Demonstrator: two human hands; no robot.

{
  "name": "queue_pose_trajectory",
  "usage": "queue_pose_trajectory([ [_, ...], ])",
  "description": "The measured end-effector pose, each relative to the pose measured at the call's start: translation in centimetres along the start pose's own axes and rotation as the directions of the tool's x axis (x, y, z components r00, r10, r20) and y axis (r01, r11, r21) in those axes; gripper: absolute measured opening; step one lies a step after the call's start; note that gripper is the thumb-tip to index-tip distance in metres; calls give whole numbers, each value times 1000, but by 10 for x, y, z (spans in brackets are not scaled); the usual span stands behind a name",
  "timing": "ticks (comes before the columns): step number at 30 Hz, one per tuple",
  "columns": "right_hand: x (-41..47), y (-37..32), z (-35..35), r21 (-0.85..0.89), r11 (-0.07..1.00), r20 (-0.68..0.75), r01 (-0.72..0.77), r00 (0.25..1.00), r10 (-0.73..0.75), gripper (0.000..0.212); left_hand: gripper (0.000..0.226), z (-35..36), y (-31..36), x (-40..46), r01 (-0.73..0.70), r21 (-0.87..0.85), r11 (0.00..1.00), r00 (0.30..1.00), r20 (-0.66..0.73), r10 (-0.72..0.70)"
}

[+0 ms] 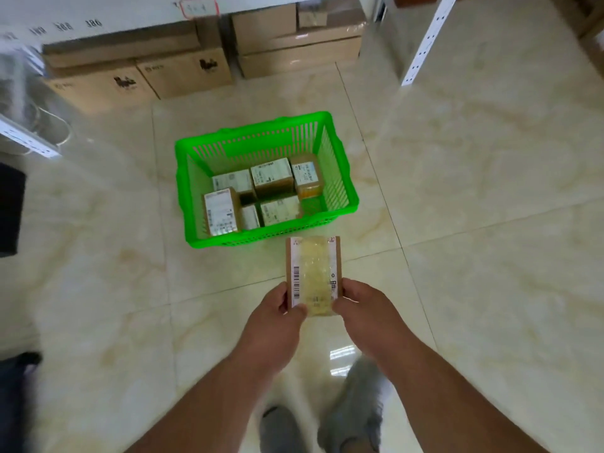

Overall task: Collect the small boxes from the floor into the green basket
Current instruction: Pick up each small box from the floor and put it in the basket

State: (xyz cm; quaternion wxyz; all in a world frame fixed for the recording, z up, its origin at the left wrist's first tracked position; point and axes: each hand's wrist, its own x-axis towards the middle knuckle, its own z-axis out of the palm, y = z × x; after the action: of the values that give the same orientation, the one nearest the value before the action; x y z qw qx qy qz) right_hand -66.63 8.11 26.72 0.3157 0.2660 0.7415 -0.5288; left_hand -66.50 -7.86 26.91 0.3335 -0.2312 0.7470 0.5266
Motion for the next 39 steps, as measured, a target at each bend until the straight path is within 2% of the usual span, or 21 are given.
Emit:
queue_pose_trajectory([
  [12, 90, -105, -10, -115, 993, 79, 5, 997, 4, 58, 46, -40, 87, 74, 66, -74, 995, 993, -89, -72],
  [19, 163, -145, 6, -193, 981, 80, 31, 997, -16, 52, 45, -61, 100, 144, 68, -143, 987, 987, -138, -88],
  [22, 196, -149, 22, -217, 975, 91, 37, 996, -18, 49, 41, -72, 95, 180, 113, -129, 985, 979, -152, -132],
  [29, 275, -142, 60, -307, 952, 127, -3, 991, 44, 37, 44, -92, 69, 264, 213, -97, 972, 971, -91, -222],
  [35, 322, -126, 89, -375, 926, 135, -37, 986, 94, 48, 45, -101, 50, 311, 291, -50, 955, 953, -70, -294],
  [39, 338, -117, 96, -419, 907, 142, -38, 984, 107, 40, 44, -99, 43, 322, 323, -64, 944, 945, -26, -325],
])
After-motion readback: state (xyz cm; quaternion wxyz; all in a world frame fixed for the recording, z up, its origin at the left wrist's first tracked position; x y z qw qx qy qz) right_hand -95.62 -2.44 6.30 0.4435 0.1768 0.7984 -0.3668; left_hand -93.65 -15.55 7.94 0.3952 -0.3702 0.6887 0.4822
